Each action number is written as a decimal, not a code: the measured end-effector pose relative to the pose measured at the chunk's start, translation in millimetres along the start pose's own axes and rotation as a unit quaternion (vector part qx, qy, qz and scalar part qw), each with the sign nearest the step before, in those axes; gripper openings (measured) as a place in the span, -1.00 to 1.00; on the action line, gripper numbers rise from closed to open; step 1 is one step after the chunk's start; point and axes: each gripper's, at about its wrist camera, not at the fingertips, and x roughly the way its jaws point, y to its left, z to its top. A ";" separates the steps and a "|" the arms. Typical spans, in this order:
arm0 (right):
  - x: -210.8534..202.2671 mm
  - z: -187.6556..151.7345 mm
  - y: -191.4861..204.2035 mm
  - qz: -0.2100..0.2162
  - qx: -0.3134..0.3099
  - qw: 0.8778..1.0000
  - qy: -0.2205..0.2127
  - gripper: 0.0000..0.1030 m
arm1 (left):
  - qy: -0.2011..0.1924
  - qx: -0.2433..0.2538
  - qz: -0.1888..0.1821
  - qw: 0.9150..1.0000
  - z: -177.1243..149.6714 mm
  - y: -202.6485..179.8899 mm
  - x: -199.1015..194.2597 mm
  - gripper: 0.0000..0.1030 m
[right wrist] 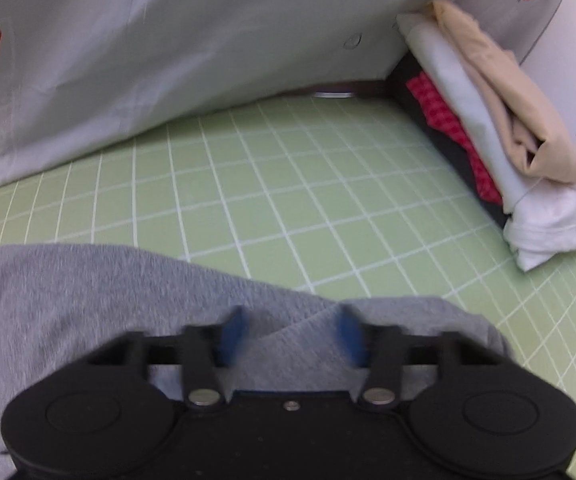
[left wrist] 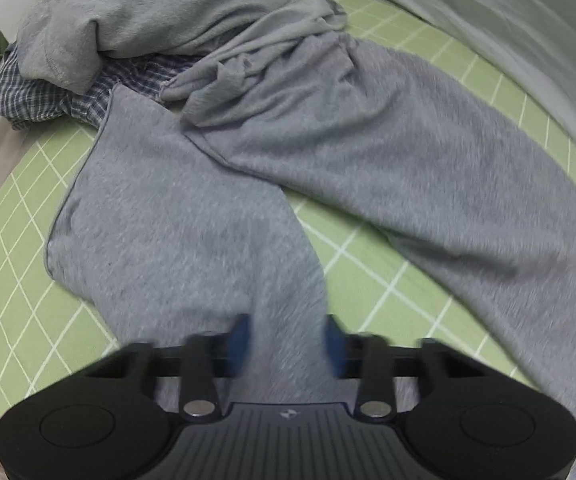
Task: Fold clothes
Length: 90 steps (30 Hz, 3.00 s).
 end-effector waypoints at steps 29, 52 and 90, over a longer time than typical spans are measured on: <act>-54.5 -20.0 -36.1 0.061 0.092 0.993 -0.042 0.86 | -0.123 -0.077 -0.032 0.989 -26.5 88.0 -91.1 0.46; -129.9 -107.7 -101.4 0.026 0.129 0.991 -0.029 -0.99 | -0.124 0.049 -0.122 0.983 -72.6 26.1 -122.7 0.53; -133.7 -172.4 -197.9 0.071 0.154 0.985 -0.024 0.67 | -0.101 0.112 -0.109 0.983 -168.7 14.0 -166.7 0.66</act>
